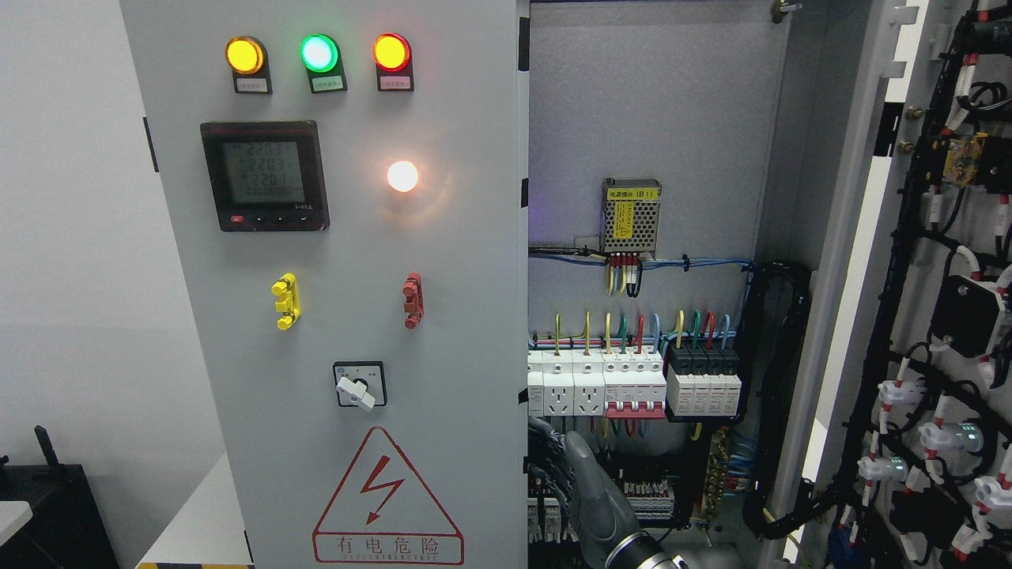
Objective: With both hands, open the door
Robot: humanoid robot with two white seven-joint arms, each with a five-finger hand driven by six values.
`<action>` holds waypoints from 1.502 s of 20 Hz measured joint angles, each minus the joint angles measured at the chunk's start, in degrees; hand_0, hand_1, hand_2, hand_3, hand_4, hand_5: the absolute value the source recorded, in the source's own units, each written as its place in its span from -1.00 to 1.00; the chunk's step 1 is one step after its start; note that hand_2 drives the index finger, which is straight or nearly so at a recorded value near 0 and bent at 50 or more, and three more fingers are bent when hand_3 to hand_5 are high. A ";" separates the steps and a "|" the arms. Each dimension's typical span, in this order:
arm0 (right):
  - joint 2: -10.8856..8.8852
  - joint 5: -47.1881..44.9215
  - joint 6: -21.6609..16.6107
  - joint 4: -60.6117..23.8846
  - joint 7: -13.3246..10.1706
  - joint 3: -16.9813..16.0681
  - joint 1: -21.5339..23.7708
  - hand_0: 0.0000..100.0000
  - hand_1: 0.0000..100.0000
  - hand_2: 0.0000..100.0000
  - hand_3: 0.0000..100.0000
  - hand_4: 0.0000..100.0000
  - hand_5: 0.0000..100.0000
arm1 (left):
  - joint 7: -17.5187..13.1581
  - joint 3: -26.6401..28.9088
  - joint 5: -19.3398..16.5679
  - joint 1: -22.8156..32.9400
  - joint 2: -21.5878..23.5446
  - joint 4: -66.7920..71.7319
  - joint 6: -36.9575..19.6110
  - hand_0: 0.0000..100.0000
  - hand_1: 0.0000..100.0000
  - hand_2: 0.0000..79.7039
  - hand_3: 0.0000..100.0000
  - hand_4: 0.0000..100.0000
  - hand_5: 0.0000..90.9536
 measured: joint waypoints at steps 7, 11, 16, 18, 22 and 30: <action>-0.16 -0.16 0.12 0.03 0.57 0.05 -0.54 -1.00 -1.00 -1.00 -1.00 -1.00 -1.00 | 0.00 0.00 0.00 0.00 0.00 0.00 0.08 -1.00 -1.00 -1.00 -1.00 -0.92 -1.00; -0.22 -0.20 0.96 0.04 1.05 0.13 -0.69 -1.00 -1.00 -1.00 -1.00 -1.00 -1.00 | 0.00 0.00 0.00 0.00 0.00 0.00 0.22 -1.00 -1.00 -1.00 -1.00 -0.92 -1.00; -0.27 -0.26 1.68 0.02 1.86 0.24 -0.80 -1.00 -1.00 -1.00 -1.00 -1.00 -1.00 | 0.00 0.00 0.00 0.00 0.00 0.00 0.25 -1.00 -1.00 -1.00 -1.00 -0.92 -1.00; -0.29 -0.28 1.78 0.01 2.11 0.26 -0.90 -1.00 -1.00 -1.00 -1.00 -1.00 -1.00 | 0.00 0.00 0.00 0.00 0.00 0.00 0.25 -1.00 -1.00 -1.00 -1.00 -0.92 -1.00; -0.33 -1.31 1.92 0.00 2.22 0.30 -1.16 -1.00 -1.00 -1.00 -1.00 -1.00 -1.00 | 0.00 0.00 0.00 0.00 0.00 0.00 0.26 -1.00 -1.00 -1.00 -1.00 -0.92 -1.00; -0.49 -4.18 3.31 -0.13 2.55 0.40 -1.74 -1.00 -1.00 -1.00 -1.00 -1.00 -1.00 | 0.00 0.00 0.00 0.00 0.00 0.00 0.26 -1.00 -1.00 -1.00 -1.00 -0.92 -1.00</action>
